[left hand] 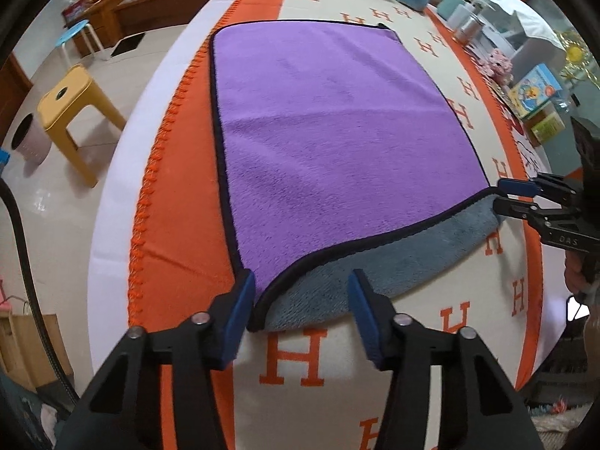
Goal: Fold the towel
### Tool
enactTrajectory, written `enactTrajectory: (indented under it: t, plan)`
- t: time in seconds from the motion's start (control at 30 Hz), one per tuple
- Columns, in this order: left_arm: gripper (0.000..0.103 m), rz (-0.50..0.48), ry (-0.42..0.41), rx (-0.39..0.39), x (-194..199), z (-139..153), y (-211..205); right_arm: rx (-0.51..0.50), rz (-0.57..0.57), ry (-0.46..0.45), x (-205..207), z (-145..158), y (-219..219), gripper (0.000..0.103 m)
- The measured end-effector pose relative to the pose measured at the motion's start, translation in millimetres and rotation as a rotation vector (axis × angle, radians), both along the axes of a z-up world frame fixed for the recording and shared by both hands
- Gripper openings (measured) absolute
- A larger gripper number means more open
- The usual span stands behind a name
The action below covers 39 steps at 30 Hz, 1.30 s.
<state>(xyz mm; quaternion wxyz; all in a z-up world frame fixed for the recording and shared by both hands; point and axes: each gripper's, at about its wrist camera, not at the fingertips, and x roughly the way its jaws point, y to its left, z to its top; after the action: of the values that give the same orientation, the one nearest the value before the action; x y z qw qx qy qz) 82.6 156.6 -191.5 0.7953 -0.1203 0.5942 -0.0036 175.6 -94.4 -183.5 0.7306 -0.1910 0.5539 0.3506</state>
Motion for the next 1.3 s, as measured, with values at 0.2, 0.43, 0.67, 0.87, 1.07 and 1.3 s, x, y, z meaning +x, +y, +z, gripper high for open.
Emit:
enactTrajectory:
  t: [0.2, 0.43, 0.67, 0.87, 1.07, 1.3]
  plan:
    - [0.043, -0.03, 0.005, -0.004, 6, -3, 3, -0.004, 0.019, 0.032, 6, -7, -1, 0.027]
    - [0.034, -0.036, 0.028, -0.041, 10, -11, 10, 0.01, 0.027, 0.036, 5, -7, -4, 0.013]
    - [0.008, -0.069, 0.046, -0.018, 6, -13, 1, 0.008, 0.028, 0.01, -1, -4, -6, 0.006]
    - [0.004, -0.083, 0.038, 0.075, 2, -5, -11, 0.007, 0.017, -0.035, -10, 4, -7, 0.005]
    - [0.004, -0.032, 0.027, 0.121, 6, 10, -11, 0.019, -0.02, -0.08, -16, 17, -8, 0.005]
    - [0.004, -0.002, -0.05, 0.183, 28, 48, 0, 0.051, -0.079, -0.161, -4, 49, 1, 0.005]
